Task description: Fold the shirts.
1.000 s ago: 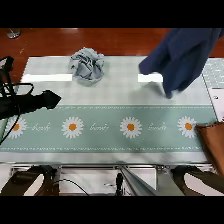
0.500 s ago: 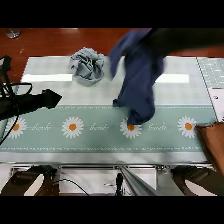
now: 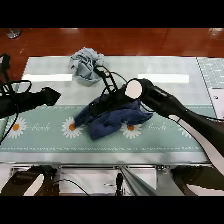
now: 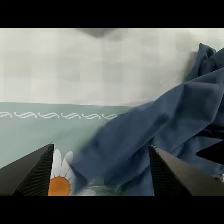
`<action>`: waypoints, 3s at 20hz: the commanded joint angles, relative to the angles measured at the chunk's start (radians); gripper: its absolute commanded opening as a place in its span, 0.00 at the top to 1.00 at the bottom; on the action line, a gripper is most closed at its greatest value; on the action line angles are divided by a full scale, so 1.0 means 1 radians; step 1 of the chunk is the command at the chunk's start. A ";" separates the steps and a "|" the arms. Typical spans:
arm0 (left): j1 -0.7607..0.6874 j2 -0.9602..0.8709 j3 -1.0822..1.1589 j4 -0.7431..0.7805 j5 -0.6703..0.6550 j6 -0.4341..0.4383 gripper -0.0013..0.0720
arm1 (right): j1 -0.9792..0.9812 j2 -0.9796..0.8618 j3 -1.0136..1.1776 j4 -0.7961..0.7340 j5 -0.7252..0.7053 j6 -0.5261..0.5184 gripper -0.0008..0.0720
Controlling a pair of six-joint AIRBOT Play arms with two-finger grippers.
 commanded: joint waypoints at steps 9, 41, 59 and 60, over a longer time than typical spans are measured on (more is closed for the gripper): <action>-0.073 -0.135 -0.326 -0.241 -0.107 0.055 0.03 | -0.952 0.443 -0.379 -0.204 0.257 0.013 0.13; -0.003 -0.529 -0.109 -0.809 -0.081 0.570 0.95 | -0.661 0.055 -0.509 0.190 0.113 -0.043 0.13; 0.002 -0.475 0.647 -0.809 -0.162 0.504 0.95 | -0.587 0.270 0.399 -0.085 0.311 0.074 0.96; 0.002 -0.474 0.785 -0.801 -0.171 0.476 0.95 | -0.587 0.278 0.536 -0.083 0.362 0.079 0.96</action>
